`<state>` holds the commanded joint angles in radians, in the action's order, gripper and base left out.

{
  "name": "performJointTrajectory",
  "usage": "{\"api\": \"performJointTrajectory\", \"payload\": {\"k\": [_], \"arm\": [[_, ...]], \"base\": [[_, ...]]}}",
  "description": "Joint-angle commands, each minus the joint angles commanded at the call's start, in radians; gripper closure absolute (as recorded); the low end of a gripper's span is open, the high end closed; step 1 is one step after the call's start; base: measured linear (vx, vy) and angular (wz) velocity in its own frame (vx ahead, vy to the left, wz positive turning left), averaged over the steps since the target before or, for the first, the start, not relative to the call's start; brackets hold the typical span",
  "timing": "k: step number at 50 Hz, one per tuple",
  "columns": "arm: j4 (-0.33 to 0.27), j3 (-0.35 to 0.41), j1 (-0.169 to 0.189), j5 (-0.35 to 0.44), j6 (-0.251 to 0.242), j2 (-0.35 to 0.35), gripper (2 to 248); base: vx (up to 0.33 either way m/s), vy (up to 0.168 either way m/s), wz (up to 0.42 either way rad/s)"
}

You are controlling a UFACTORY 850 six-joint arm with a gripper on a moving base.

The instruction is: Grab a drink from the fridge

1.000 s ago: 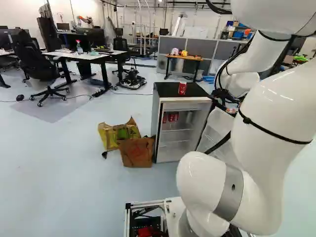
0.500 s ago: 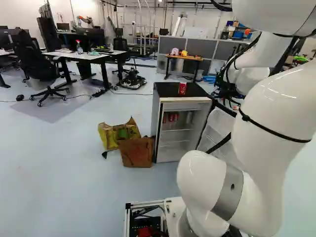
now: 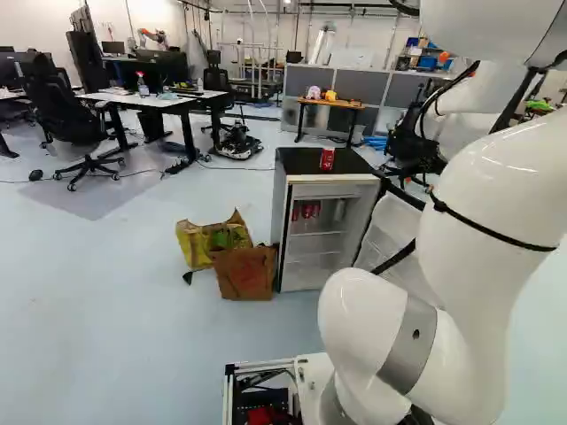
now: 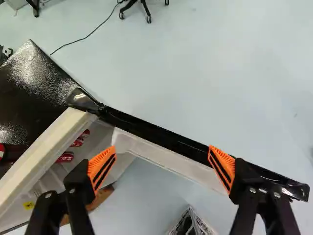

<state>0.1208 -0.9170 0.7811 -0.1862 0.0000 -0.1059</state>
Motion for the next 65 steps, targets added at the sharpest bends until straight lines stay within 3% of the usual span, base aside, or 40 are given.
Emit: {"api": "performJointTrajectory", "payload": {"k": [10,31,65], "arm": [[0.020,-0.039,0.024,-0.059,0.000,-0.035,3],[0.020,-0.132,0.063,-0.062,0.000,-0.118,3],[0.020,-0.322,0.097,-0.153,0.000,-0.274,3]], "base": [[0.000,0.000,0.000],[0.000,0.000,0.000],[0.000,0.000,0.000]]}}
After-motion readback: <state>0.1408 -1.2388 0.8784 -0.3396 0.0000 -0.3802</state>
